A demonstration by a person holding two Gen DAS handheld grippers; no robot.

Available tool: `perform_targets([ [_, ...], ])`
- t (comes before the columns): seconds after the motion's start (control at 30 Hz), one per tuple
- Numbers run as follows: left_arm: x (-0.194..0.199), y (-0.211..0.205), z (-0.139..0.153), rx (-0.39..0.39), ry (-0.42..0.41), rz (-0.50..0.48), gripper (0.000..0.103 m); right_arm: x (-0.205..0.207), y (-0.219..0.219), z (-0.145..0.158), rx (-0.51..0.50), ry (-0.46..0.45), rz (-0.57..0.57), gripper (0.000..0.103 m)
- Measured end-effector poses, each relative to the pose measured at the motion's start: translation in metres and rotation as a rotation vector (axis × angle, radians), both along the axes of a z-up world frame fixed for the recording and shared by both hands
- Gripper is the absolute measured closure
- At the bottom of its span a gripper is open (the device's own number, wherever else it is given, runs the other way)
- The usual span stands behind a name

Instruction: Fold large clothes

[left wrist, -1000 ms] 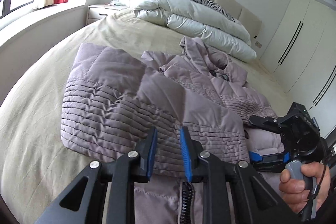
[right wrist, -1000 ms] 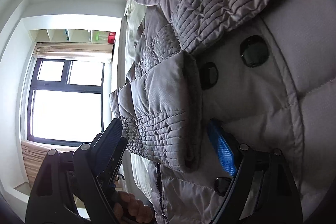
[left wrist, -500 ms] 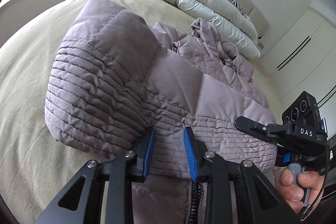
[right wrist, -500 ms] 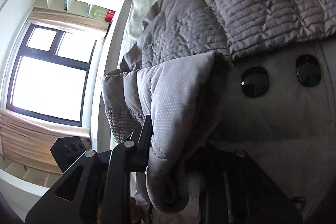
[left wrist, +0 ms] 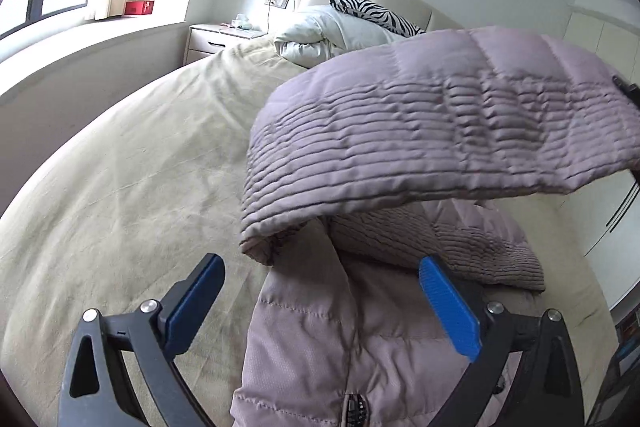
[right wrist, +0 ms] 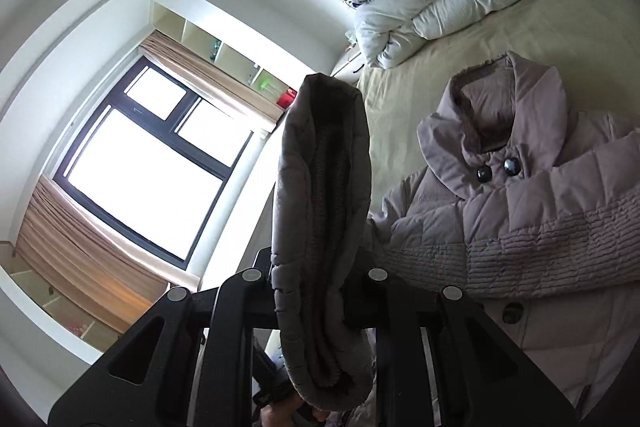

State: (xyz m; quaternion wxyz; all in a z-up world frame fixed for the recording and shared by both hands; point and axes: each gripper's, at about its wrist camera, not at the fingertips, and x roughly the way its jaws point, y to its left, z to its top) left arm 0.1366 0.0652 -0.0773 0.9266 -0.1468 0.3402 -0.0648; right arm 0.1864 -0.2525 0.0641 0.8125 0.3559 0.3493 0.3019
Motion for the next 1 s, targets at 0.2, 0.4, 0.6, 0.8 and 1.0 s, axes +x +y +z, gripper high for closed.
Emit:
perform_targets([
  [0.2,0.044,-0.018,-0.010,0.095,0.025,0.054,0.009,-0.039,-0.047,0.032,0.049,-0.061,-0.004,0.085],
  [0.4,0.084,-0.017,-0.035,0.042,0.141,0.065,0.048,-0.053,-0.093,0.021,0.001,-0.050,-0.070,0.086],
  [0.6,0.086,-0.007,-0.065,0.015,0.201,0.121,0.051,-0.025,-0.162,-0.094,-0.075,0.181,-0.220,0.086],
  [0.8,0.077,-0.014,-0.067,0.075,0.202,0.094,0.050,-0.022,-0.213,-0.225,-0.007,0.406,-0.340,0.085],
  [1.0,0.042,-0.018,-0.050,0.133,0.190,0.003,0.048,-0.028,-0.215,-0.226,-0.012,0.353,-0.348,0.081],
])
